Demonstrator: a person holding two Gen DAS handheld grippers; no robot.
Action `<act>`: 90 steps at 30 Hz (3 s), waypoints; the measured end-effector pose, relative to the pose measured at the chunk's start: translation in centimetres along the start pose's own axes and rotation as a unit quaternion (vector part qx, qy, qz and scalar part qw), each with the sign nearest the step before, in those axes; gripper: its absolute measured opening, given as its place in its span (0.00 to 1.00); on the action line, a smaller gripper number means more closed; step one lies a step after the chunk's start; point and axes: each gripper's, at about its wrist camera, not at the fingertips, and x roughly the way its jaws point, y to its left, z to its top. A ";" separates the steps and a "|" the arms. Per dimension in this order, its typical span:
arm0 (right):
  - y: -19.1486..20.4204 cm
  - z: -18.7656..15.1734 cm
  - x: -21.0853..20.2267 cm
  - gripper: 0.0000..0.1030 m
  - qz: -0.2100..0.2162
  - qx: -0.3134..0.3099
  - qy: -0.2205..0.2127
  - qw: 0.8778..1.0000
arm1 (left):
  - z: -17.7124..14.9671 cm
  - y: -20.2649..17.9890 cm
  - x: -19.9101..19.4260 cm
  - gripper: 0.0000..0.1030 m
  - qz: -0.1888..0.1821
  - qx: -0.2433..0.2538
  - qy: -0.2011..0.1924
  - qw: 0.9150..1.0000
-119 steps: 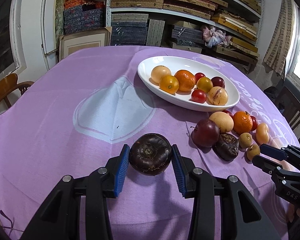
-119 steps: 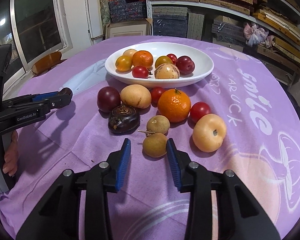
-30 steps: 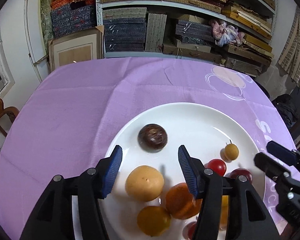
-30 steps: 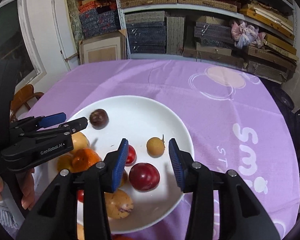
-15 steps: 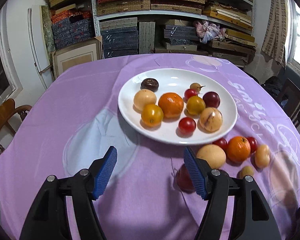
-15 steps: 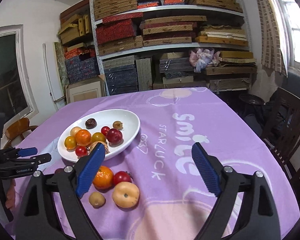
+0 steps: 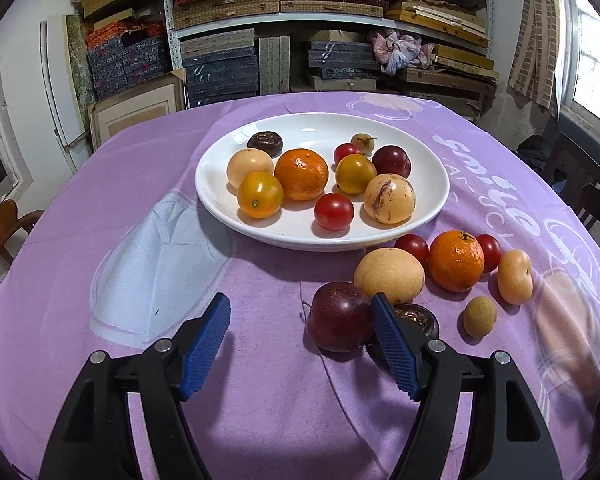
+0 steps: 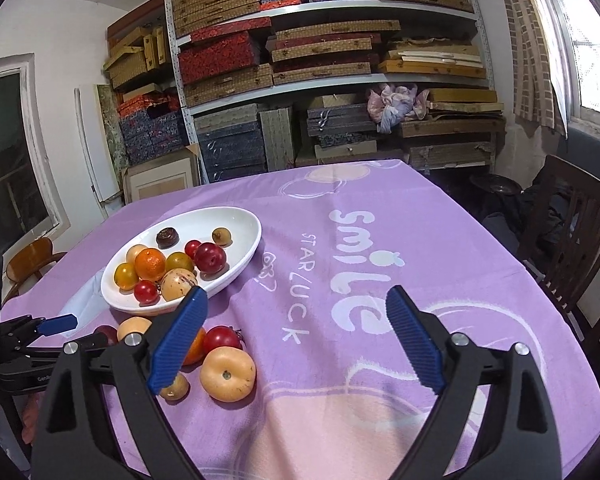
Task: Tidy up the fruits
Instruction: 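Close the left tool around the dark red plum, then close the right tool around the pale yellow apple while the left tool holds the plum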
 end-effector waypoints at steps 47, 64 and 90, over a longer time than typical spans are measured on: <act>1.2 -1.4 2.1 0.87 0.012 -0.044 0.061 0.997 | 1.0 3.5 3.3 0.43 -0.087 -0.074 0.020 0.993; 3.3 -2.8 3.3 0.70 0.049 -0.094 0.124 0.987 | 0.1 4.2 2.1 0.38 -0.052 -0.078 0.014 0.996; 3.8 -4.1 6.3 0.42 0.088 -0.074 0.196 0.974 | 0.0 3.0 1.0 0.38 -0.054 -0.051 0.002 0.997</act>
